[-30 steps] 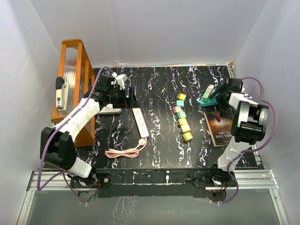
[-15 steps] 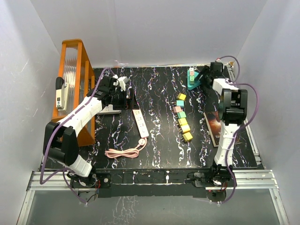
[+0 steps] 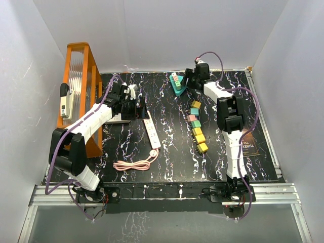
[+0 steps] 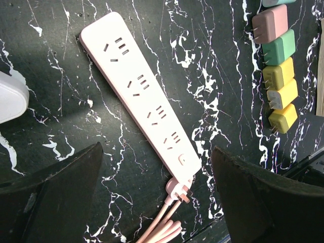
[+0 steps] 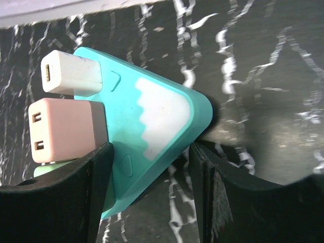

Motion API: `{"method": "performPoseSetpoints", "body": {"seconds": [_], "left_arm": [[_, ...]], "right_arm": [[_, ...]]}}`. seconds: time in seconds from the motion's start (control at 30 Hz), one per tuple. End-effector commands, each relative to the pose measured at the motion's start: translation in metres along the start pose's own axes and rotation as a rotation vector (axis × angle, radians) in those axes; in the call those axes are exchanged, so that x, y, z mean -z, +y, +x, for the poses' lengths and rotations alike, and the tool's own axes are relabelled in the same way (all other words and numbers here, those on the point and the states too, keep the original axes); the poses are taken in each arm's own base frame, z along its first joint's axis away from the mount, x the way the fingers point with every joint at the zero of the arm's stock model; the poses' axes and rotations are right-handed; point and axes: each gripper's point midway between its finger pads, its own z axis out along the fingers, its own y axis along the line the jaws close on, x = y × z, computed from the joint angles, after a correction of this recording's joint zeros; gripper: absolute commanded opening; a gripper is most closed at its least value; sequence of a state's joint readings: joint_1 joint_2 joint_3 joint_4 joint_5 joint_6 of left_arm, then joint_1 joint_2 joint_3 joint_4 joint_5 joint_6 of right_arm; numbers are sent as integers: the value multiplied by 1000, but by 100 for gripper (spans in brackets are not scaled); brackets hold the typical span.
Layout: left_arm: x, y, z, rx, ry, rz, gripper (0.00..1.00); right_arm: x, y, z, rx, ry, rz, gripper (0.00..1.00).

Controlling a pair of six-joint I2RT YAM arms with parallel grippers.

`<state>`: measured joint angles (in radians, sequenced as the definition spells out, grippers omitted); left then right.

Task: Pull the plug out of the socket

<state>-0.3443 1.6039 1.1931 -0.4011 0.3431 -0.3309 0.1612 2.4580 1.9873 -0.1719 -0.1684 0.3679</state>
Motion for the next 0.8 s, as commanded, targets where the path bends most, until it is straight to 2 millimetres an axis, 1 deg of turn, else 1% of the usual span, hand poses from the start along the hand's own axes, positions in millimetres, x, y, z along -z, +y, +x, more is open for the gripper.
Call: {"method": "performPoseSetpoints", "body": {"seconds": [0.0,0.13,0.17,0.3,0.33,0.37,0.4,0.47,0.5,0.53,0.57,0.6,0.67,0.73,0.77], "left_arm": [[5,0,-2,26,-16,-22,87],[6,-8,-6,63,-40,10,86],[6,-10,-6,76,-45,21,85],[3,-18,-7,126,-57,69,84],[3,-20,-8,136,-60,82,84],[2,-22,-9,144,-60,92,84],[2,-26,-9,153,-56,109,83],[4,-28,-10,158,-57,116,83],[5,-29,-10,158,-60,116,83],[8,-29,-11,155,-66,113,83],[10,-28,-11,152,-71,108,83],[12,-28,-12,149,-78,103,83],[17,-28,-13,143,-91,93,83],[22,-29,-15,138,-101,92,83],[23,-29,-14,136,-103,91,83]], "right_arm": [[16,16,78,105,217,-5,58],[43,43,104,123,268,-34,58],[51,46,118,129,292,-35,58],[77,70,138,169,325,-62,59],[83,72,142,175,342,-61,59],[89,72,141,184,344,-42,59],[95,71,139,182,343,-23,59],[109,69,122,172,315,23,61],[118,73,109,173,285,39,62],[122,77,99,177,260,37,63],[128,86,86,186,222,24,66],[129,93,77,197,188,21,69],[127,100,65,232,133,46,79],[118,106,59,252,120,73,82],[114,113,49,255,95,78,82]]}}
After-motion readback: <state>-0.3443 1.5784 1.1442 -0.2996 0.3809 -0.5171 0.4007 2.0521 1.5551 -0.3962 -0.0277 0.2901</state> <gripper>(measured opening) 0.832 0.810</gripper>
